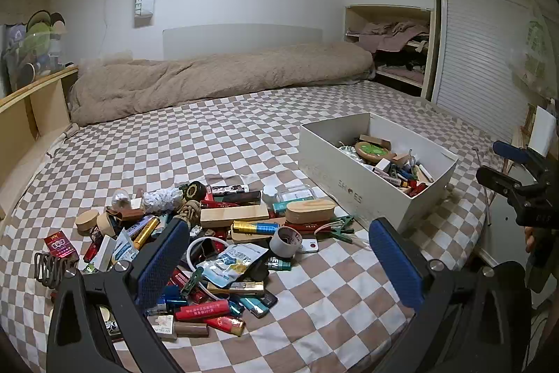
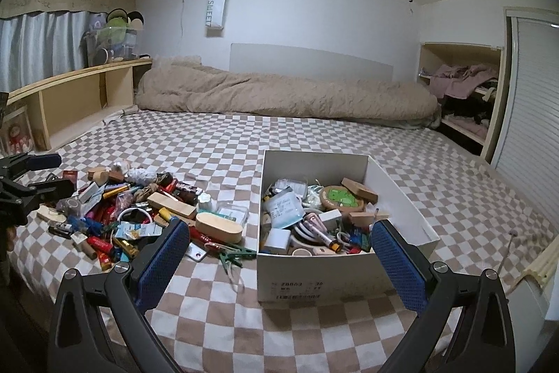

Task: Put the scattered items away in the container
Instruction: 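Withdraw both tools from the box back over the pile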

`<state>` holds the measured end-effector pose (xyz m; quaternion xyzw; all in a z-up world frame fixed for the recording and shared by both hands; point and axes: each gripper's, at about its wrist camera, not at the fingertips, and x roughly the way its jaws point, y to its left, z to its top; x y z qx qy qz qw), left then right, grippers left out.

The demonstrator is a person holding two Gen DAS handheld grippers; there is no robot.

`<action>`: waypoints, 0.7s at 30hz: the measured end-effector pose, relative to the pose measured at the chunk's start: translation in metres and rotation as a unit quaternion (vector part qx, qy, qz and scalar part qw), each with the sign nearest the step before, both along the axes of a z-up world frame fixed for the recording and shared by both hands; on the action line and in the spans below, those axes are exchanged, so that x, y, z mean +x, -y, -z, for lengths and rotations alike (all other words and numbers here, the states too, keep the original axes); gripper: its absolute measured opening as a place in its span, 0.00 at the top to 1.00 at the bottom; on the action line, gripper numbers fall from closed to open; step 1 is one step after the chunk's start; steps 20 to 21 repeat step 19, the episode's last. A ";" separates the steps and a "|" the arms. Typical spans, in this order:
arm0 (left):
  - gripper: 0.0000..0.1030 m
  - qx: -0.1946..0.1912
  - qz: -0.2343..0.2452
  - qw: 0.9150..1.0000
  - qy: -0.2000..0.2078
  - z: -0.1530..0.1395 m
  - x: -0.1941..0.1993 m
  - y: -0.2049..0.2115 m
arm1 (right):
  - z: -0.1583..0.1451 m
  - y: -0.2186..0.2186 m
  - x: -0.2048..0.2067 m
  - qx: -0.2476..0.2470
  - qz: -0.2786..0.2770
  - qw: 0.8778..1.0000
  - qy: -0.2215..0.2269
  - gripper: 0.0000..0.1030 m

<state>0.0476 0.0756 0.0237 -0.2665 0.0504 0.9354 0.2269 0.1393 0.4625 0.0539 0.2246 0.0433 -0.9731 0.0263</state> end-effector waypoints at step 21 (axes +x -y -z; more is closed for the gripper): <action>0.00 0.011 0.000 1.000 0.005 0.002 0.000 -0.002 | -0.001 0.000 0.000 0.000 0.001 1.000 -0.001 0.00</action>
